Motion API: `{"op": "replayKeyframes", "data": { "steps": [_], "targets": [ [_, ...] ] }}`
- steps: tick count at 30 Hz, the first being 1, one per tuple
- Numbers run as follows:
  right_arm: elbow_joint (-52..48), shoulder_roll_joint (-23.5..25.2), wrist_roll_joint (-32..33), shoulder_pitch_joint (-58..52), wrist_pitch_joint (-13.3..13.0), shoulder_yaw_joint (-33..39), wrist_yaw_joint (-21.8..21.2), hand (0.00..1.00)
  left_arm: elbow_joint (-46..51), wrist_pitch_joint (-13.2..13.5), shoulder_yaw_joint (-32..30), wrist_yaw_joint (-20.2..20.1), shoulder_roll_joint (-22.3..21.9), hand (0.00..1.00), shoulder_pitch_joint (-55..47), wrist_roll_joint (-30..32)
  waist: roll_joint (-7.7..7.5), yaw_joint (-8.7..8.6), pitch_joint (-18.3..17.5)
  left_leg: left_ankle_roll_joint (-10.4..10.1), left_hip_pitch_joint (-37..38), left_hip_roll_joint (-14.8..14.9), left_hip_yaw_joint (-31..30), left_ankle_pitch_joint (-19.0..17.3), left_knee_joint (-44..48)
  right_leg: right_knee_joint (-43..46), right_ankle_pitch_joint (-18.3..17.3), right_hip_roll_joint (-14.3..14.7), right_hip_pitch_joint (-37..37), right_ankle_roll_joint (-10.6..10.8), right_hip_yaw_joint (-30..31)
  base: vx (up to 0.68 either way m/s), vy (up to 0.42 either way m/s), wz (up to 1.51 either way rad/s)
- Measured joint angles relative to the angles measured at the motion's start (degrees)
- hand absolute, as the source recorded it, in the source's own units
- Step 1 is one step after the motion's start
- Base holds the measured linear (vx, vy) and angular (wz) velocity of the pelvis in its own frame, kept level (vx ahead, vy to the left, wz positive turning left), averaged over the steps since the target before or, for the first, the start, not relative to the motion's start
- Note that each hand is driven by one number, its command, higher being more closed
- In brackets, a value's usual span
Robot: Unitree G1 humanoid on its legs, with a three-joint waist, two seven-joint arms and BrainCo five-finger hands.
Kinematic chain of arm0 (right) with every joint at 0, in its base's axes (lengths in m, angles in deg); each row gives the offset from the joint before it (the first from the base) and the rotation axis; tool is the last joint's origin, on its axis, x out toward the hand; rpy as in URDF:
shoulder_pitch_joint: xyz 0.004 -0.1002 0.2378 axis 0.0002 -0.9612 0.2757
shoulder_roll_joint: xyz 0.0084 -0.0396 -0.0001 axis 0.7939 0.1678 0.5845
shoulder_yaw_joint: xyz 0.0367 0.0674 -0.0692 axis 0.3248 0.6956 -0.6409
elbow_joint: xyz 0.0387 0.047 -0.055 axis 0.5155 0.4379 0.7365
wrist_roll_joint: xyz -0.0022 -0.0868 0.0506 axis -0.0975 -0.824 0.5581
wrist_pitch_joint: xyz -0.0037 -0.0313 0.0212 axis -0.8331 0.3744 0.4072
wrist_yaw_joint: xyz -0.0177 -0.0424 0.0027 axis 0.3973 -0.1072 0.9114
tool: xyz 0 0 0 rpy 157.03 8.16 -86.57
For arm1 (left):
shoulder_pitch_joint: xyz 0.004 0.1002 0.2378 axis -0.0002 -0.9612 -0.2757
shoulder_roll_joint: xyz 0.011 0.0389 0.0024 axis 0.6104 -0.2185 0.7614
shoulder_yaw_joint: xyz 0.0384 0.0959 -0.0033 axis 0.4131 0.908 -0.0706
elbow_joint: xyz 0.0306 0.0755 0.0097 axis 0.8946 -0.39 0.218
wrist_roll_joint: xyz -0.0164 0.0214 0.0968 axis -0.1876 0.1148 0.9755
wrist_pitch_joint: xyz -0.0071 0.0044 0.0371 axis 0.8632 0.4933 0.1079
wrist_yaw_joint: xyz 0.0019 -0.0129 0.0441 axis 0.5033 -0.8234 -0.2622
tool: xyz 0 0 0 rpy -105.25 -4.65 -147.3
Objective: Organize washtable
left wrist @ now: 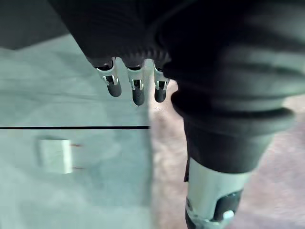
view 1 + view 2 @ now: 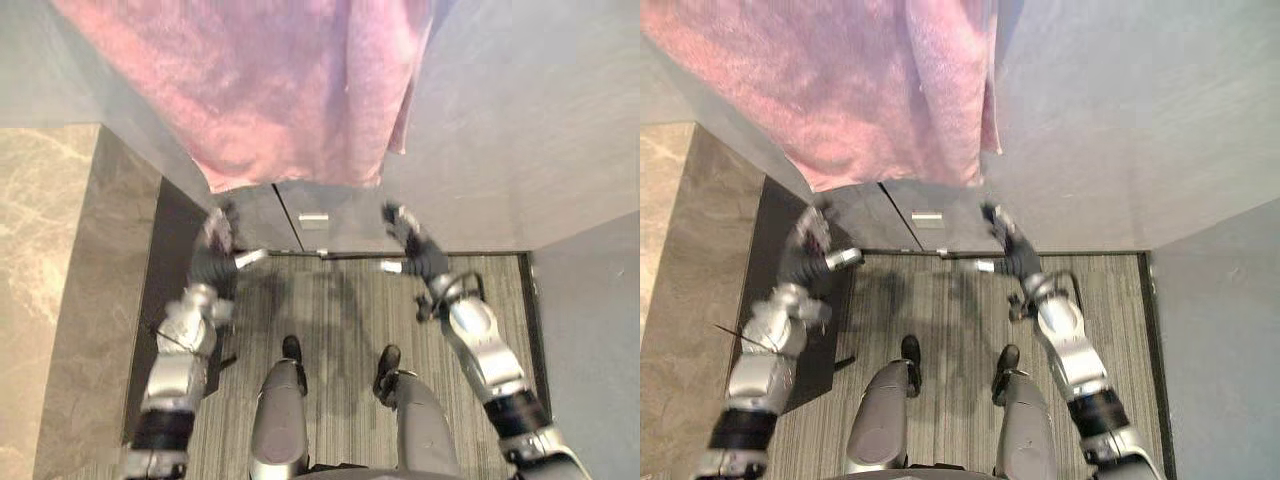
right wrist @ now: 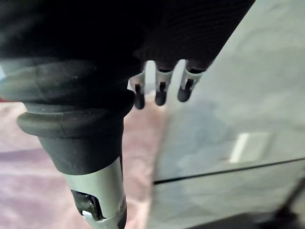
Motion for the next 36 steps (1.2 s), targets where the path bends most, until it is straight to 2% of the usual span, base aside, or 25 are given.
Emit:
{"op": "replayKeyframes", "data": {
  "steps": [1,3,5,10,11,12,14,15,17,19,20,21,22,23,24,26,27,28,29,31,32,33,35,36],
  "targets": [
    [5.1,1.1,-3.0,-2.4,0.1,1.4,-0.4,0.00,-4.4,-0.2,-1.0,-0.2,-2.3,0.00,-1.8,1.7,0.07,-0.97,-1.1,0.0,1.9,-0.1,-0.1,0.0,-0.7,-1.2,-0.1,0.1,2.2,0.1,-0.2,0.08,0.014,0.02],
    [13.4,3.1,-5.7,-5.9,0.6,4.3,-0.3,0.00,-12.3,-0.5,-3.5,0.4,-5.7,0.00,-3.5,5.6,-0.03,-1.09,-3.3,-0.3,4.5,0.0,-0.1,-0.3,-1.6,-3.0,0.1,0.5,5.2,0.4,-0.2,0.08,0.017,-0.01],
    [23.5,5.2,-7.9,-9.3,1.9,7.9,1.2,0.00,-22.3,-1.3,-9.2,2.6,-9.9,0.00,-4.4,9.4,0.04,-1.14,-6.1,-0.4,7.5,0.2,-0.1,-0.6,-3.2,-6.3,0.6,1.1,9.0,1.2,-0.5,0.08,0.021,0.01],
    [34.0,7.3,-13.4,-9.4,2.8,14.6,4.7,0.00,-35.7,-2.5,-20.0,7.4,-13.3,0.00,-5.9,7.6,0.42,-1.00,-10.6,-0.5,11.1,-0.9,-1.0,-0.9,-7.5,-14.6,3.8,1.4,14.5,1.5,-1.3,0.03,0.048,0.04],
    [36.2,7.4,-15.1,-8.6,2.8,15.9,4.8,0.00,-38.2,-2.7,-21.6,7.6,-13.6,0.00,-6.5,7.3,1.00,-0.82,-11.1,-0.6,12.4,-1.3,-1.9,-0.6,-9.1,-17.2,4.9,1.5,16.5,1.7,-1.6,0.04,0.036,0.14],
    [38.0,7.4,-17.0,-8.0,3.2,16.8,5.0,0.00,-40.3,-3.4,-22.3,7.7,-13.8,0.00,-8.1,7.3,0.55,-0.97,-12.2,-0.3,13.8,-2.1,-2.3,0.4,-11.6,-20.1,5.9,1.5,18.8,2.0,-2.1,0.05,0.017,0.18],
    [38.9,7.3,-18.0,-7.7,3.6,17.5,5.4,0.00,-40.6,-4.0,-23.5,7.6,-14.2,0.00,-8.7,7.2,1.10,-0.94,-12.9,-0.2,13.9,-2.9,-3.2,2.6,-14.3,-21.3,6.5,1.2,19.2,1.9,-3.3,0.07,-0.013,0.33],
    [39.0,7.2,-18.1,-7.4,3.9,17.6,5.7,0.00,-40.6,-4.0,-23.8,7.7,-14.3,0.00,-8.6,6.9,0.60,-0.88,-13.2,0.1,13.8,-3.1,-3.4,3.7,-15.3,-21.1,6.7,1.1,19.3,1.7,-4.1,0.08,-0.021,0.53],
    [39.1,7.4,-18.0,-6.8,4.3,17.3,6.0,0.00,-40.5,-3.9,-23.8,7.7,-14.4,0.00,-7.8,6.3,0.80,-0.89,-13.4,-0.1,12.0,-3.2,-4.4,7.1,-17.9,-19.4,6.5,0.9,16.4,1.3,-6.7,0.06,-0.039,0.51],
    [39.0,8.0,-17.0,-5.8,4.4,16.6,6.1,0.00,-39.2,-3.9,-23.2,8.0,-14.4,0.00,-6.4,6.1,1.14,-1.12,-13.2,-1.2,8.5,-2.6,-5.4,10.5,-18.1,-16.4,5.8,1.4,12.8,-0.7,-8.0,-0.04,-0.067,0.51],
    [39.1,9.2,-16.2,-5.7,4.6,16.9,6.2,0.00,-38.2,-3.9,-23.3,8.3,-14.1,0.00,-5.1,6.1,0.53,-1.25,-13.1,-2.0,9.2,-2.7,-5.4,12.2,-21.2,-17.9,6.5,1.0,12.4,-2.0,-8.7,-0.05,-0.027,0.45],
    [39.1,10.3,-15.9,-5.4,4.6,18.7,6.3,0.00,-38.0,-4.0,-24.1,8.6,-14.6,0.00,-3.4,6.1,0.10,-0.96,-12.4,-0.2,7.9,-1.1,-2.1,5.0,-9.8,-17.3,6.3,0.8,12.6,-2.2,-9.1,-0.03,-0.029,0.18],
    [38.7,11.2,-15.5,-5.9,4.7,20.0,6.9,0.00,-37.4,-3.9,-24.5,8.8,-15.4,0.00,-3.5,5.8,-0.38,-1.12,-12.1,0.3,7.8,0.2,0.7,-0.3,1.6,-16.0,6.2,0.7,12.8,-2.6,-8.9,0.00,-0.030,-0.10],
    [38.1,11.8,-14.7,-6.8,4.7,21.2,7.0,0.00,-37.5,-4.0,-23.7,8.6,-15.5,0.00,-3.4,5.7,-0.48,-1.27,-12.0,-1.1,10.3,0.5,1.6,-2.3,8.4,-15.6,6.1,0.4,13.9,-2.6,-8.8,-0.07,-0.017,-0.16],
    [37.3,12.2,-13.7,-7.2,5.0,22.8,7.0,0.00,-37.2,-3.9,-23.1,8.3,-15.5,0.00,-3.2,5.7,-0.22,-2.45,-12.1,-2.5,13.5,0.5,1.6,-3.2,12.3,-15.5,6.1,0.4,14.6,-2.6,-8.5,-0.11,0.052,-0.08],
    [36.6,12.3,-12.4,-7.2,4.9,24.0,7.0,0.00,-36.3,-3.6,-21.4,8.6,-15.6,0.00,-2.8,5.7,0.66,-4.76,-12.4,-2.8,17.4,1.1,1.6,-3.2,12.9,-14.3,6.4,0.6,12.8,-2.5,-8.8,-0.23,0.161,0.07],
    [36.6,12.6,-11.4,-6.8,4.9,25.6,7.0,0.00,-36.0,-3.6,-18.5,8.6,-15.8,0.00,-1.7,5.8,0.98,-5.35,-12.6,-4.6,18.6,0.7,1.8,-5.6,8.4,-12.7,7.7,0.3,9.8,-2.3,-8.8,-0.26,0.196,0.11],
    [36.6,12.7,-11.2,-6.6,5.0,25.8,7.0,0.00,-36.0,-3.6,-17.9,8.6,-15.7,0.00,-1.4,5.9,1.30,-5.53,-12.7,-4.1,18.6,0.2,2.0,-6.0,7.2,-12.6,8.0,0.2,9.3,-2.1,-8.9,-0.22,0.173,0.10],
    [36.6,13.0,-10.6,-6.3,5.1,26.7,7.0,0.00,-35.9,-3.6,-15.7,8.6,-15.7,0.00,-0.6,6.4,-0.01,-5.57,-12.2,-2.4,18.9,-1.3,3.2,-7.4,3.9,-12.6,9.5,-0.5,7.6,-1.9,-8.8,-0.30,0.188,0.07],
    [36.6,13.5,-10.2,-6.3,5.5,26.8,6.9,0.00,-35.9,-3.8,-11.4,8.6,-15.5,0.00,0.3,7.7,-1.14,-5.53,-11.5,-0.7,19.9,-3.6,3.7,-9.6,-0.4,-12.1,11.4,-2.6,5.7,-1.2,-8.3,-0.35,0.228,0.09],
    [36.2,13.6,-10.6,-6.1,5.5,26.6,6.9,0.00,-35.9,-3.8,-9.1,8.5,-15.3,0.00,0.7,8.6,-1.29,-5.54,-10.7,-0.6,20.6,-4.7,4.0,-10.6,-1.9,-11.3,12.0,-3.3,5.1,-0.7,-7.9,-0.35,0.211,0.09],
    [35.5,13.8,-11.1,-6.1,5.5,26.4,6.9,0.00,-35.9,-3.8,-6.9,8.4,-15.1,0.00,0.9,9.9,-2.06,-5.48,-9.8,0.6,22.1,-6.3,4.9,-11.3,-3.1,-10.3,12.5,-4.9,5.3,-0.2,-7.3,-0.35,0.179,0.07],
    [34.8,13.7,-11.9,-6.3,5.5,25.3,6.9,0.00,-35.8,-3.7,-6.0,8.3,-15.0,0.00,0.5,11.0,-2.28,-5.43,-9.5,2.5,22.2,-7.1,6.4,-12.3,-2.7,-10.3,13.7,-5.6,5.6,0.0,-6.5,-0.41,0.113,-0.10],
    [34.3,13.7,-12.2,-6.6,5.5,24.0,6.9,0.00,-35.4,-3.7,-6.3,8.1,-14.8,0.00,0.4,12.0,-3.48,-5.37,-9.8,3.2,21.8,-7.5,8.2,-12.3,-2.2,-11.4,15.1,-6.0,5.4,0.2,-5.7,-0.43,0.059,-0.31]
  ]
}}
